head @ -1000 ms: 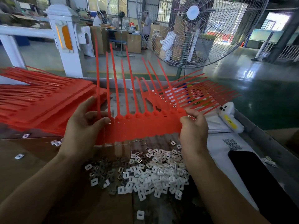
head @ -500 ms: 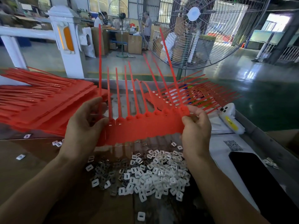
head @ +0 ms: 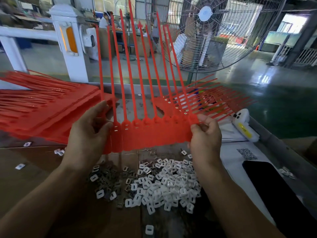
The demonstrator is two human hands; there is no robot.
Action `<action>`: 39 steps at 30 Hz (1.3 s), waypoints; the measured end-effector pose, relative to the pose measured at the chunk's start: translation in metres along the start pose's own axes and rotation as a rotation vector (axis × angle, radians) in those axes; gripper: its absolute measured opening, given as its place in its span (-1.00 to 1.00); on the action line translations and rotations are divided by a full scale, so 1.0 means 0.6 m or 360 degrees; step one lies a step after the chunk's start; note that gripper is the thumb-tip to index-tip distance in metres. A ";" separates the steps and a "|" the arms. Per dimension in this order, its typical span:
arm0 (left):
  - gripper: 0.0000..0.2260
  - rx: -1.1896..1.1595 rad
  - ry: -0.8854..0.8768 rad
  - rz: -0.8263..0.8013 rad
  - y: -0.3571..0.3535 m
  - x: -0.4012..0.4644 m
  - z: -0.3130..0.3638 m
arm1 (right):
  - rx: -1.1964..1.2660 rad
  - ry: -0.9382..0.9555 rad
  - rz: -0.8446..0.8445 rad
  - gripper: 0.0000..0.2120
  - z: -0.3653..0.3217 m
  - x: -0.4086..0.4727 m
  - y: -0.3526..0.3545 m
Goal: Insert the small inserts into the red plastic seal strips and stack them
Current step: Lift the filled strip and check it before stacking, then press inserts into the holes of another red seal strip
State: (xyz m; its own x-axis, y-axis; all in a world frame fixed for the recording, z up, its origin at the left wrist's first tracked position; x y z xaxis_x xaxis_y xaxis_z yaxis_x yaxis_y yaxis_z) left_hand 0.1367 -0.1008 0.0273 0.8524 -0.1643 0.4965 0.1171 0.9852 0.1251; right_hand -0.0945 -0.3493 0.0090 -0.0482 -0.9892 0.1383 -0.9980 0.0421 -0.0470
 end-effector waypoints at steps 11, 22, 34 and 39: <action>-0.47 0.0521 -0.0183 -0.0360 -0.035 -0.013 -0.016 | -0.0726 0.0261 -0.0329 -0.76 0.011 -0.006 -0.018; -0.57 0.0751 -0.0115 -0.0493 -0.031 -0.030 -0.034 | -0.1421 0.0557 -0.0549 -0.76 0.009 -0.004 -0.016; -0.65 0.0843 -0.0080 -0.0621 -0.018 -0.041 -0.033 | -0.1419 0.0463 -0.0686 -0.73 0.016 0.003 -0.007; -0.66 0.0872 -0.0083 -0.0636 -0.019 -0.043 -0.027 | -0.1371 0.0551 -0.0686 -0.73 0.004 -0.003 -0.010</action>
State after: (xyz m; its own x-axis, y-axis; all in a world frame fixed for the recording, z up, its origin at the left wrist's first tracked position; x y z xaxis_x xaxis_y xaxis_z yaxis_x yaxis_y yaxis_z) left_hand 0.1217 -0.1071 -0.0009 0.7701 -0.5263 0.3606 0.1310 0.6836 0.7180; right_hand -0.0882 -0.3478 0.0068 0.4488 -0.8550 0.2600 -0.6168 -0.0858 0.7825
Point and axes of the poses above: each hand's wrist, its own x-axis towards the middle knuckle, its own y-axis out of the back of the hand, z = x × y, the point moved 10 cm from there along x, towards the middle knuckle, and after that the axes turned 15 degrees about z, right-handed, at the moved point
